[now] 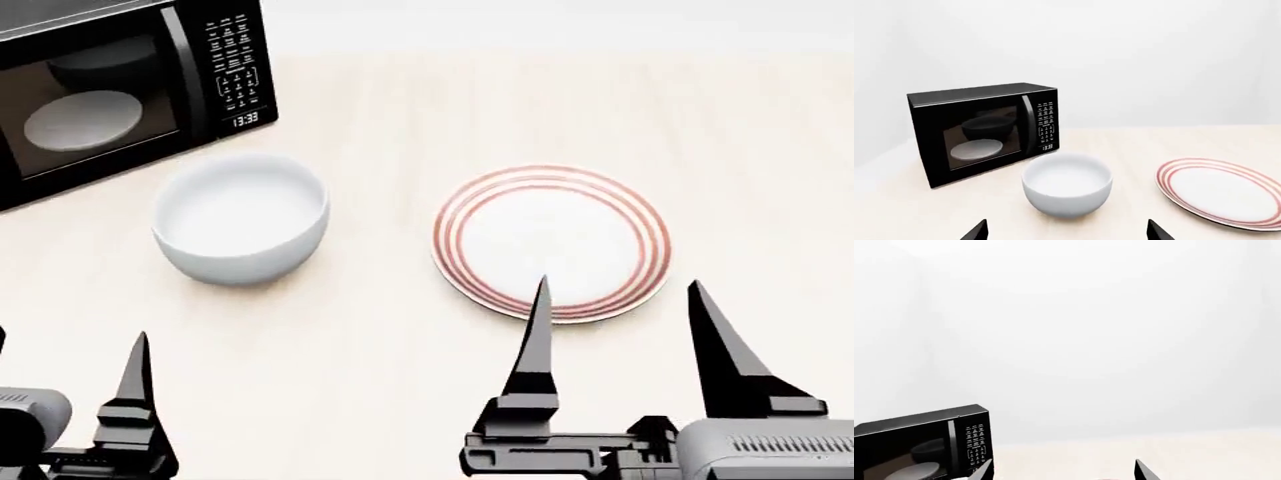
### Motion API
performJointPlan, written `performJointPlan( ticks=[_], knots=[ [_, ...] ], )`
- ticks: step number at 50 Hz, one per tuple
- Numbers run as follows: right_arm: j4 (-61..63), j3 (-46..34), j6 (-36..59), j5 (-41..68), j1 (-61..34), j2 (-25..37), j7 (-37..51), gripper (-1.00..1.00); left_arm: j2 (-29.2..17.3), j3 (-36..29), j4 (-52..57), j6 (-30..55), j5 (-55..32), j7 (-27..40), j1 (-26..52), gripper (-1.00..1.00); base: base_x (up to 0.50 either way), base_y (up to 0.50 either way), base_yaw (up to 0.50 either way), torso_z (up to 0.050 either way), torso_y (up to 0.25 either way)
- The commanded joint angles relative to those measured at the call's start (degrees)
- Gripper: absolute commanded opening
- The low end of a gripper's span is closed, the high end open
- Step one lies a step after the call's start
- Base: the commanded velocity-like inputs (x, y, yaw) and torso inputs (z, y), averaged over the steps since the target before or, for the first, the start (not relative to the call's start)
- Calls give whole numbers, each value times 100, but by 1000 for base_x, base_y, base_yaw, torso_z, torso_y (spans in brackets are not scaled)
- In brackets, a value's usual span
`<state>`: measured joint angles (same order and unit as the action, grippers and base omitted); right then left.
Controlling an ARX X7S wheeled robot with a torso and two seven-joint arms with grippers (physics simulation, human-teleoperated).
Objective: Put the white bowl to the right of the plate.
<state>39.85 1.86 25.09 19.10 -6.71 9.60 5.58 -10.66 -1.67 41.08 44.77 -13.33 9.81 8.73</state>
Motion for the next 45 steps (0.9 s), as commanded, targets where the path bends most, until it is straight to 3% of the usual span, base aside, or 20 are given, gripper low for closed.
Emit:
performJointPlan(
  ticks=[1,4,24,45],
  knots=[
    [86,153,107,470,-31,38,-97,100,-71,-39,178,92,-39,59,17,100,0,0,0,0,0],
    [139,49,-217,169,48,78,-125,100,-81,-43,197,94,-48,70,22,100,350,-55,0,0,0],
    [468,-31,229,209,-380,244,181,100,-133,21,480,410,-316,81,154,100,500,-61,0,0,0],
    [352,-17,192,378,-396,297,252,100,-210,-75,451,256,-291,153,78,100,500,81,0,0,1]
  ],
)
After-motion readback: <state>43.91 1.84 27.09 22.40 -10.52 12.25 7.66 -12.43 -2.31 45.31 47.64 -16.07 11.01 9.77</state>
